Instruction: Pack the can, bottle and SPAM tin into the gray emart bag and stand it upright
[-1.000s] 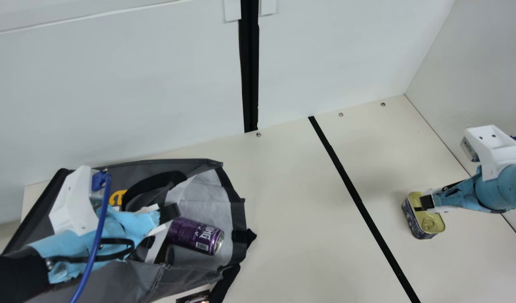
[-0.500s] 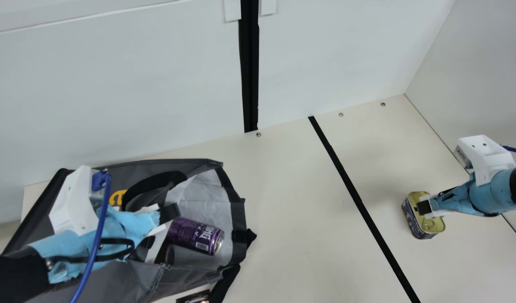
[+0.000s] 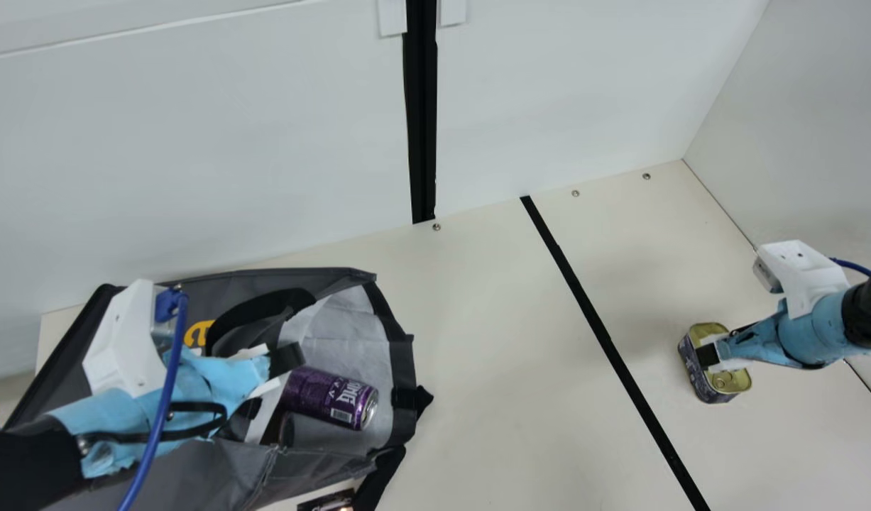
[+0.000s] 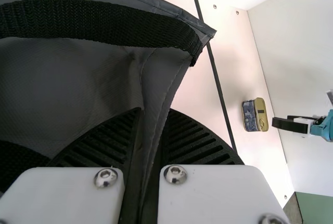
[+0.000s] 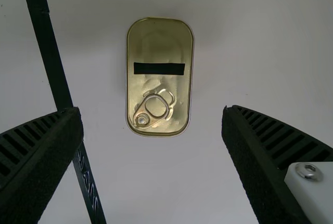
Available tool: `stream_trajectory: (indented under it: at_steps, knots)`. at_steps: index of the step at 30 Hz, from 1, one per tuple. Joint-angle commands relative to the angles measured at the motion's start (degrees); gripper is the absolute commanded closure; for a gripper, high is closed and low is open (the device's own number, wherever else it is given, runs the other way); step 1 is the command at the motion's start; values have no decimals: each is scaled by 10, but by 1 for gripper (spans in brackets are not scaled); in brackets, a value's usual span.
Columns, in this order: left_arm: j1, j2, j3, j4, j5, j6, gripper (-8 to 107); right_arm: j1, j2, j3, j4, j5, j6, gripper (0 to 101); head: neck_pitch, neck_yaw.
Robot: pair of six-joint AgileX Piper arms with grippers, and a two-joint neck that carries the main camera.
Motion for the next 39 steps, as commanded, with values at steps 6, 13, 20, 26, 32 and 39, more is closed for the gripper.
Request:
stream_trajectory:
  at_steps: [6,13,20,26,32,39]
  knots:
    - [0,0,0,0,0,0,107,2,25,5,-2,-12,-3,6,-13,-1]
    - [0,0,0,0,0,0,107,2,50,8,-3,-24,-4,6,-13,-1]
    - [0,0,0,0,0,0,107,3,76,12,-4,-38,-6,6,-13,-1]
    - [0,0,0,0,0,0,107,4,99,12,-5,-51,-5,6,-13,-1]
    - [0,0,0,0,0,0,107,9,122,6,-7,-62,-1,6,-13,-1]
    - [0,0,0,0,0,0,107,14,138,1,-10,-71,8,53,-13,-1]
